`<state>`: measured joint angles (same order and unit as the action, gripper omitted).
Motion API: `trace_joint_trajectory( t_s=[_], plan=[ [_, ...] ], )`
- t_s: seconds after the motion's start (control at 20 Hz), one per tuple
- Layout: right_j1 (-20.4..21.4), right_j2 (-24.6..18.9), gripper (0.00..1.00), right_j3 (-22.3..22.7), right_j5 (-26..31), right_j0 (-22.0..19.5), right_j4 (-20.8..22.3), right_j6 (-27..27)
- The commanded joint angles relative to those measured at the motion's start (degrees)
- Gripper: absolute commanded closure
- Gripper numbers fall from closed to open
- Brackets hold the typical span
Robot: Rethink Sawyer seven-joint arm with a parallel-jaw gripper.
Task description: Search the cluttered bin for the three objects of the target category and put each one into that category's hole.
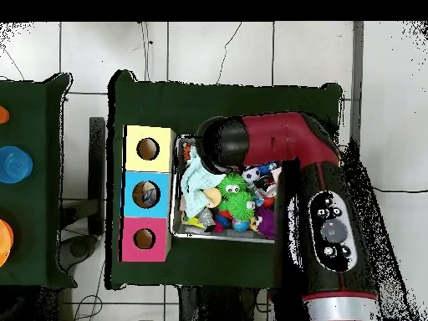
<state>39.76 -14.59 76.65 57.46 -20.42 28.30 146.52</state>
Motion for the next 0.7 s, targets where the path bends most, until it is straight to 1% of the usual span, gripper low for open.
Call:
trace_joint_trajectory(
  t_s=[0.05,0.3,0.5,0.55,0.6,0.65,0.7],
  plan=[
    [-3.7,8.5,0.00,-2.1,1.4,5.6,4.1,14.0],
    [-5.2,11.0,0.00,-3.1,-0.4,7.3,2.9,13.7],
    [-7.9,12.3,0.00,-3.2,-5.7,6.7,2.4,12.8],
    [-9.0,11.9,0.00,-3.2,-7.9,5.1,2.0,11.4],
    [-9.7,11.4,0.00,-3.1,-9.1,3.9,1.2,10.1],
    [-10.3,10.0,0.00,-2.6,-10.6,1.4,-0.5,7.0],
    [-10.6,9.6,0.00,-2.5,-11.1,0.4,-1.1,5.8]
  ],
)
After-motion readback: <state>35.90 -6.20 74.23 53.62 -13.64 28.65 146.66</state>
